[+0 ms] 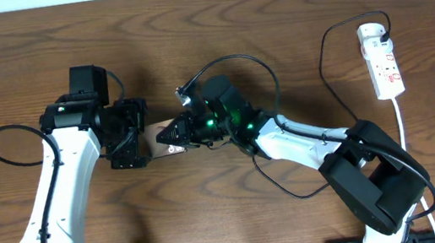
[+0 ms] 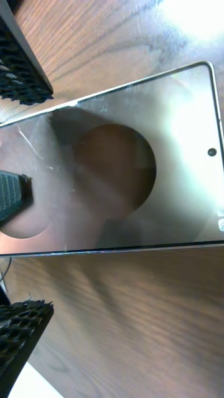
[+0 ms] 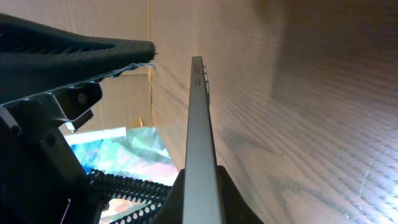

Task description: Plug charger to phone and switch on socket

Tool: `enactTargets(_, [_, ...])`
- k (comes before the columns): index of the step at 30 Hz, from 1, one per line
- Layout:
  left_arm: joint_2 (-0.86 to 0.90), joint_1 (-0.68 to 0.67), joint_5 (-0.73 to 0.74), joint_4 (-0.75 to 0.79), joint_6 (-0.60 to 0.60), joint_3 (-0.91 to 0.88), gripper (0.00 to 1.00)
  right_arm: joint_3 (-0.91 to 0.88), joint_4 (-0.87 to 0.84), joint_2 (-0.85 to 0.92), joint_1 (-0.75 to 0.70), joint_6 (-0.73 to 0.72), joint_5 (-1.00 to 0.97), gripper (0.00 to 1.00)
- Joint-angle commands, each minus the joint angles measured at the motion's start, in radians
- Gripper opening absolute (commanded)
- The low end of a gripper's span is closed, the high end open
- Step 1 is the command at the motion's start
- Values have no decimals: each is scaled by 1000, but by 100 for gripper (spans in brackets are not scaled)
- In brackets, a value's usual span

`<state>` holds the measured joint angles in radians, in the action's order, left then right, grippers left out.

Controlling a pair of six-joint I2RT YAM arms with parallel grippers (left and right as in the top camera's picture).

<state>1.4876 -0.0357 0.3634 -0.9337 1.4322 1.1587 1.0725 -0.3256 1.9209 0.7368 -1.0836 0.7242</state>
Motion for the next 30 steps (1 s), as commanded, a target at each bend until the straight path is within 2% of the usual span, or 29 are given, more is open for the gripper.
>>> enactTargets(1, [8, 0, 7, 24, -57, 27, 95, 12, -10, -4, -23, 18, -16, 1])
enactTargets(9, [8, 0, 75, 77, -73, 27, 95, 12, -2, -4, -51, 18, -54, 1])
enactTargets(17, [8, 0, 175, 192, -149, 27, 95, 12, 5, -4, -102, -3, -110, 1])
enactTargets(30, [8, 0, 180, 263, -188, 27, 95, 12, 0, -4, -203, -122, -138, 1])
